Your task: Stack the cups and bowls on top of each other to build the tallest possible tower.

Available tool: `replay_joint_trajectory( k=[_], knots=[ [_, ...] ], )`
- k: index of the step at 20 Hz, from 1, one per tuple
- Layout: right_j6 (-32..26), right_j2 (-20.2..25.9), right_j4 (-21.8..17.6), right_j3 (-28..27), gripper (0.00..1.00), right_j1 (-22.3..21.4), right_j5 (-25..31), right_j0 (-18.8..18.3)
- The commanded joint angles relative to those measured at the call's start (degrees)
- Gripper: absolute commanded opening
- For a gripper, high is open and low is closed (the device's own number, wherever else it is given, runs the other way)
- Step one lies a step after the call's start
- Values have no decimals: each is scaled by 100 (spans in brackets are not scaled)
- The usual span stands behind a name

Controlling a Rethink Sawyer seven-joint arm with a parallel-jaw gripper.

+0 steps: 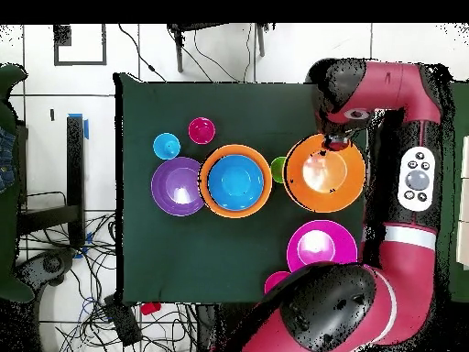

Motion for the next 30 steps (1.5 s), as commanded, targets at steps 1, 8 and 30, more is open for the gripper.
replay_joint_trajectory(
  k=[1, 8, 30],
  knots=[
    [-1696, -48, -275, -255, 0, -148, 1032, 243],
    [-1897, -25, -380, -356, 0, -276, 1571, 297],
    [1476, 281, 3481, 1792, 0, -277, 92, -249]
  ],
)
